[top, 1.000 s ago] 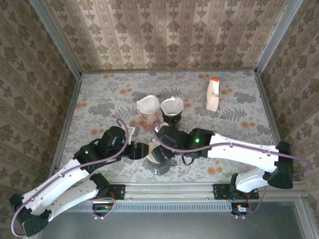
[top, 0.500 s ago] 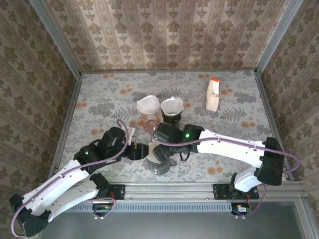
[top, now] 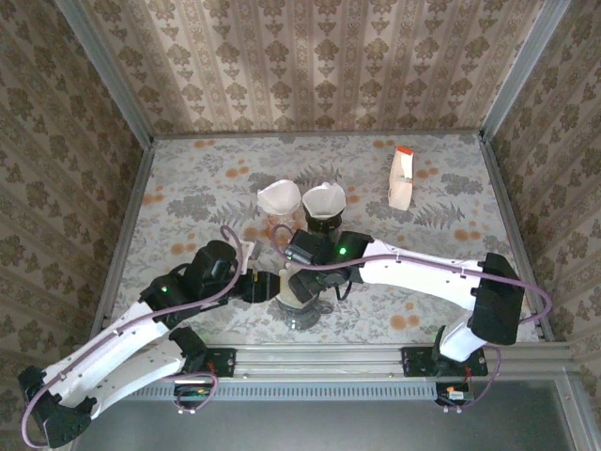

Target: Place the coffee filter in the dripper

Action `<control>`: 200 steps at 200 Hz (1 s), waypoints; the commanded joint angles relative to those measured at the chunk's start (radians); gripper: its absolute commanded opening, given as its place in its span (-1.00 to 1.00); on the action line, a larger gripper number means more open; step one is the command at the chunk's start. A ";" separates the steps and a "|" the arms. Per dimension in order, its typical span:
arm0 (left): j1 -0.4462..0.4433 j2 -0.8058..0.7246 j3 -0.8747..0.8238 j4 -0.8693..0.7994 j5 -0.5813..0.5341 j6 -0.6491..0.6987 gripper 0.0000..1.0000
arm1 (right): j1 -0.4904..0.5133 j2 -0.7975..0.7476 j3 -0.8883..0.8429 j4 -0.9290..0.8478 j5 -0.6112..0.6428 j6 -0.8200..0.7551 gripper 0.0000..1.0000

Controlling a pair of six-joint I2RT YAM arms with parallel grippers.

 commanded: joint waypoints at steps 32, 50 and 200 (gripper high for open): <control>0.010 -0.005 -0.011 0.031 0.016 -0.003 0.23 | -0.004 0.035 0.022 -0.022 -0.017 -0.017 0.74; 0.010 -0.004 -0.013 0.031 0.019 -0.003 0.23 | -0.004 0.043 0.017 -0.017 -0.017 -0.015 0.74; 0.011 -0.011 -0.040 0.044 0.026 -0.026 0.24 | -0.004 0.076 -0.013 0.010 -0.014 0.000 0.73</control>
